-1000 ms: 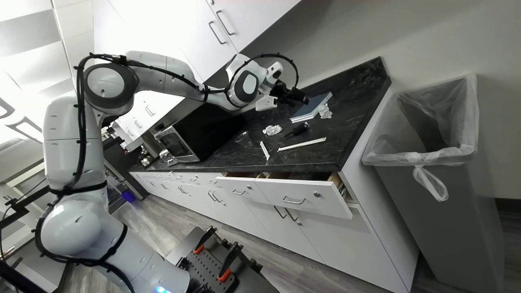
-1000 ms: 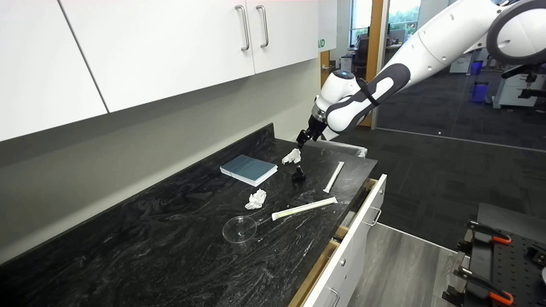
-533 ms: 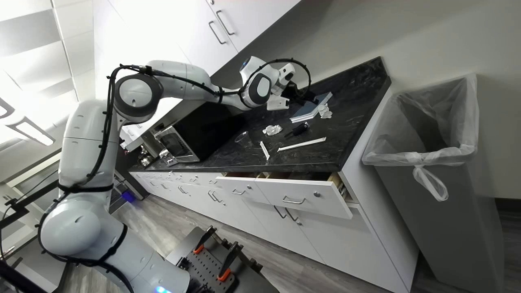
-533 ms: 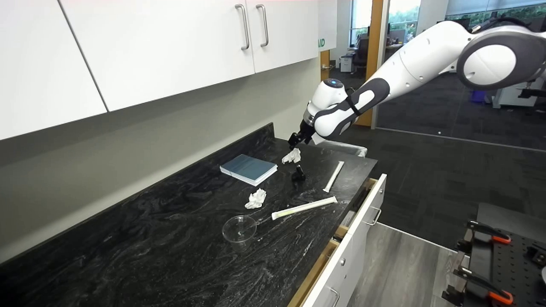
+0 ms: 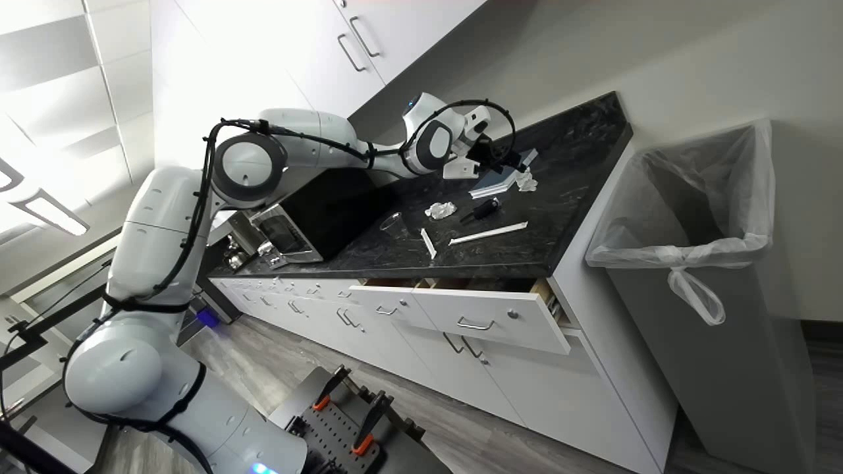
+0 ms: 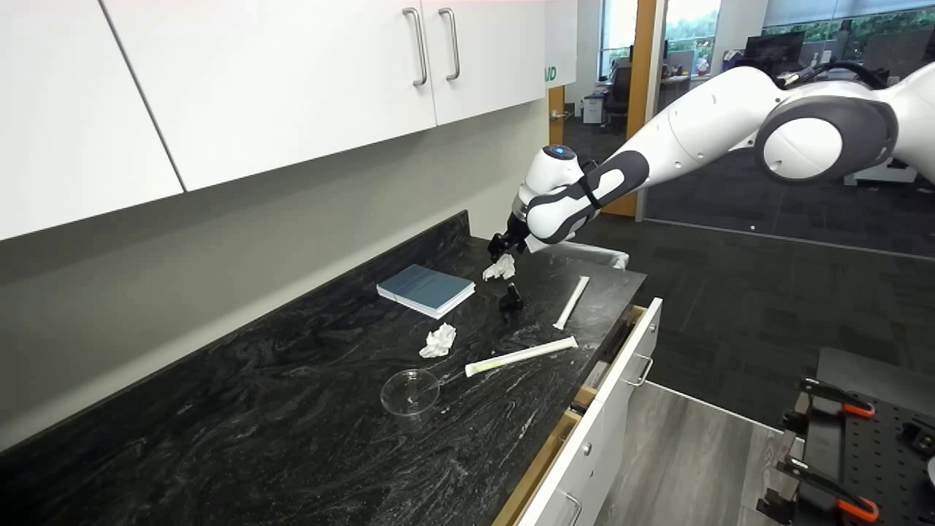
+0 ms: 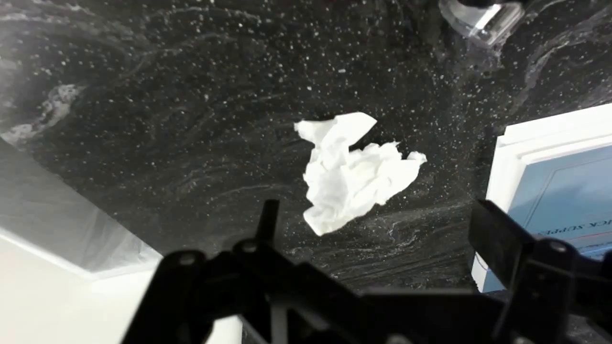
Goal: Put the tissue in the trash can.
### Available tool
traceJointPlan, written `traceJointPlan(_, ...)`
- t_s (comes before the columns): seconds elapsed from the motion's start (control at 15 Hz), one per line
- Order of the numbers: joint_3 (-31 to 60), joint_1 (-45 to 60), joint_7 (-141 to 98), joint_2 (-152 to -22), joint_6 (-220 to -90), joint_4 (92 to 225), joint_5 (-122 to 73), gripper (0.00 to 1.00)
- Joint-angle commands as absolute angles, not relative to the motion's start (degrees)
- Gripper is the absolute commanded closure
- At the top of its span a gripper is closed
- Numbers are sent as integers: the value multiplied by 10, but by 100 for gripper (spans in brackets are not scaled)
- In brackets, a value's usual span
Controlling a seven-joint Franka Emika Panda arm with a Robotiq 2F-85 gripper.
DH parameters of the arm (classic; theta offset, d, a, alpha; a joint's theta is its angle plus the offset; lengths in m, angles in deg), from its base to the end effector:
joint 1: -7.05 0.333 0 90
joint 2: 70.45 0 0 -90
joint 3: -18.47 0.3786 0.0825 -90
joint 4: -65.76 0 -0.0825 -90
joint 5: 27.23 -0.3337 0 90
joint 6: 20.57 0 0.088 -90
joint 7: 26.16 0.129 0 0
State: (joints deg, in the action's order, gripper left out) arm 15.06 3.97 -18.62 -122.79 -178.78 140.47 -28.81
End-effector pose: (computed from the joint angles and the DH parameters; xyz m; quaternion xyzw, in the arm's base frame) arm 0.8047 -0.0753 0.2997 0.9566 -0.1111 0.2694 0.0087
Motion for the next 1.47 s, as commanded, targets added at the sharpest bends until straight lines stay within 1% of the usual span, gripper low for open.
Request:
traceJointPlan(0.0,150,38,-177,-1262,-1750,1345,-299,25)
traceJointPlan(0.07,149,39,-175,-1267,-1747,1338,-299,26)
traceJointPlan(0.67,146,42,-159,-1293,-1740,1301,-298,97)
traceJointPlan(0.73,145,42,-157,-1295,-1740,1299,-298,100)
traceJointPlan(0.93,136,47,-141,-1289,-1742,1305,-297,100)
traceJointPlan(1.0,118,56,-114,-1283,-1741,1312,-295,99)
traceJointPlan(1.13,99,60,-69,-1258,-1744,1339,-302,99)
traceJointPlan(1.4,25,69,42,-1213,-1731,1382,-300,99)
